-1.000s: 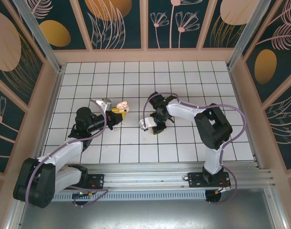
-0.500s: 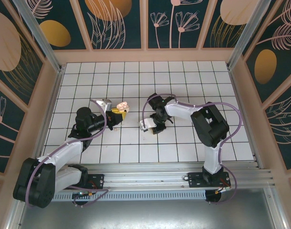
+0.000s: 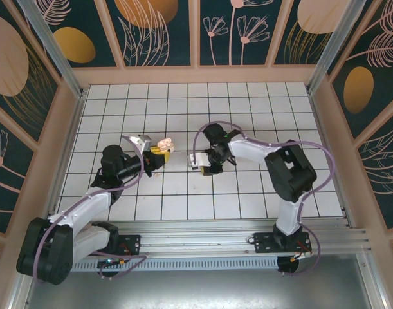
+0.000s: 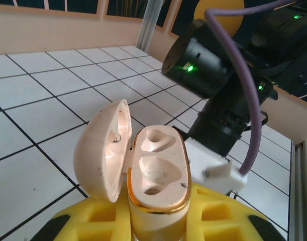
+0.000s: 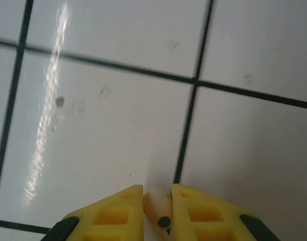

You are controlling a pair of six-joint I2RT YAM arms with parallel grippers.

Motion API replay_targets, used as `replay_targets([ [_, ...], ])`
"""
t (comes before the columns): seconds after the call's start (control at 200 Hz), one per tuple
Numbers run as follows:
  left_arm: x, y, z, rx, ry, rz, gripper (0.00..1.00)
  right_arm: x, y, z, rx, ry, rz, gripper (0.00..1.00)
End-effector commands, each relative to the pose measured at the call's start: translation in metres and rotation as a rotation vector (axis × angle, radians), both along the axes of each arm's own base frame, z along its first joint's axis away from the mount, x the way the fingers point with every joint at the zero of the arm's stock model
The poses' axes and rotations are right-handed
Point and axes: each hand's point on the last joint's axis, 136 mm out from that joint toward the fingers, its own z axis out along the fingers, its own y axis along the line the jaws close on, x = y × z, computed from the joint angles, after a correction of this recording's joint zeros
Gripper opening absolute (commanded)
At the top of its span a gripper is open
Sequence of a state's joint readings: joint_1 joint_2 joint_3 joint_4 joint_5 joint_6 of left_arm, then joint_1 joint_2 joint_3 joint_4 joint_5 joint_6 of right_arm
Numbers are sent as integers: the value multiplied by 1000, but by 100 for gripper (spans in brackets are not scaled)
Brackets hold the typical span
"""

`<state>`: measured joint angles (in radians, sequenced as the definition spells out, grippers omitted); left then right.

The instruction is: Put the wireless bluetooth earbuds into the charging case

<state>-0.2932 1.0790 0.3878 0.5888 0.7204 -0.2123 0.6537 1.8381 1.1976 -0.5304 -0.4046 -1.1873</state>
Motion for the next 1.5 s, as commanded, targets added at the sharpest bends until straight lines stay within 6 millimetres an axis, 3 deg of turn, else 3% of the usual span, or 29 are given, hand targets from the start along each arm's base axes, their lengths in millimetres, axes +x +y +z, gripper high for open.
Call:
replay_targets([
  [0.0,-1,-1,29,-29,-124,-17,16,2,17,57,256,31,-117,17],
  [0.26,-7,-8,41,-66,-179,-41,16,-12,11,127,628,129,-270,17],
  [0.495,-14,-43,46,-99,-205,-113,16,-12,-19,196,962,119,-409,17],
  [0.771,-14,-82,51,-121,-214,-217,16,-30,-36,249,1191,109,-406,19],
  [0.966,-14,-97,57,-132,-232,-258,15,-29,-36,271,1279,109,-401,19],
  [1.496,-18,-108,63,-113,-264,-298,15,-24,-9,283,1326,109,-343,19],
])
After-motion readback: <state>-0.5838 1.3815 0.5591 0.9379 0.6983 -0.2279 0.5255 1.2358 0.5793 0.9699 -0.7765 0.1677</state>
